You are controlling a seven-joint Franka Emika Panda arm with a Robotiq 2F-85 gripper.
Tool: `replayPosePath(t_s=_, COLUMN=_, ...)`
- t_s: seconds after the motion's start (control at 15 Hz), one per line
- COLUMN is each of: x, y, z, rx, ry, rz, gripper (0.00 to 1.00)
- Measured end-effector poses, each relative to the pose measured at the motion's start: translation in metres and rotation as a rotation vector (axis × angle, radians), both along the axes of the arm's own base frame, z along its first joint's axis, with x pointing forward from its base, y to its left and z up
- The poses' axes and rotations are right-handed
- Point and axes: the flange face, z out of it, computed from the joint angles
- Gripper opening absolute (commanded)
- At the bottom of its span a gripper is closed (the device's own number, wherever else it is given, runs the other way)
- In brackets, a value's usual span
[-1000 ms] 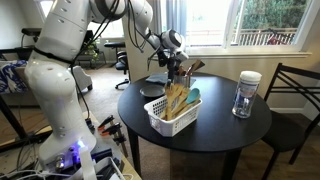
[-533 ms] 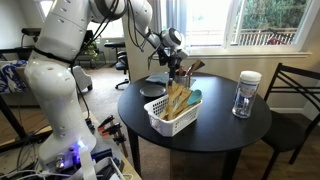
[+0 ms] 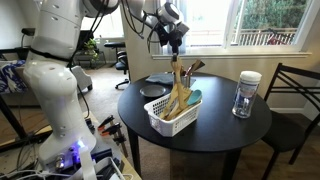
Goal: Put one wooden spoon from the basket in the silver holder.
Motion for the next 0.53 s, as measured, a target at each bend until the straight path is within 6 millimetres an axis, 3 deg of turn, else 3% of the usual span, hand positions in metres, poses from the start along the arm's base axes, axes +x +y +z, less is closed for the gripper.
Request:
replayPosePath(t_s=0.2, x=0.002, y=0.002, z=0.040, rx=-0.014, ry=-0.052, rz=0.001, gripper=0.08)
replayPosePath(t_s=0.53, x=0.008, y=0.006, z=0.075, rx=0.004, ry=-0.185, rz=0.000, gripper=0.08)
